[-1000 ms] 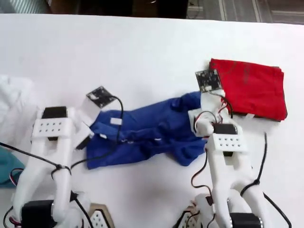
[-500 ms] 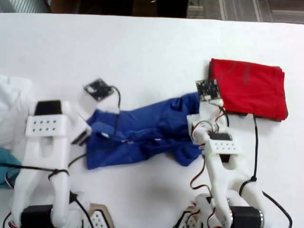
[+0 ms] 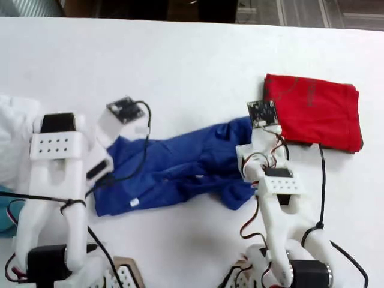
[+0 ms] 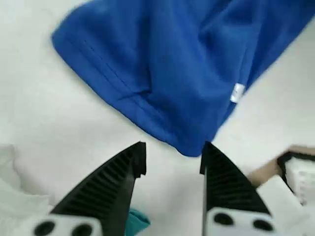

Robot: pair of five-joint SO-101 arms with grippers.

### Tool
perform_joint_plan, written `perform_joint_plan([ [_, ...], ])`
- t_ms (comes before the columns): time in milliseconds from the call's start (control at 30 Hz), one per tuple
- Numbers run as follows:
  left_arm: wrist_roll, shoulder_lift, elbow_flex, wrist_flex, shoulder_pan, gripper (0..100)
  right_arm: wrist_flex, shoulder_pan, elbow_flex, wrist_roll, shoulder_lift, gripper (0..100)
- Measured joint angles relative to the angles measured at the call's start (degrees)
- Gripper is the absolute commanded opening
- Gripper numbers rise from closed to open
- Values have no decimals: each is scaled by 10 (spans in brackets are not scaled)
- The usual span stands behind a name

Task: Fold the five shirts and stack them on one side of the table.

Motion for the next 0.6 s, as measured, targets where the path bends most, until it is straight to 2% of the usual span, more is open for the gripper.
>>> perform_joint_plan([
  [100,-86,0,0,50,-25,177,0,0,0,0,0,20],
  [233,-106,0,37,25,-46,177,0,0,0,0,0,20],
  [400,-103,1,164,-102,-46,177,0,0,0,0,0,20],
  [600,-32,1,226,-251,-47,181,0,0,0,0,0,20],
])
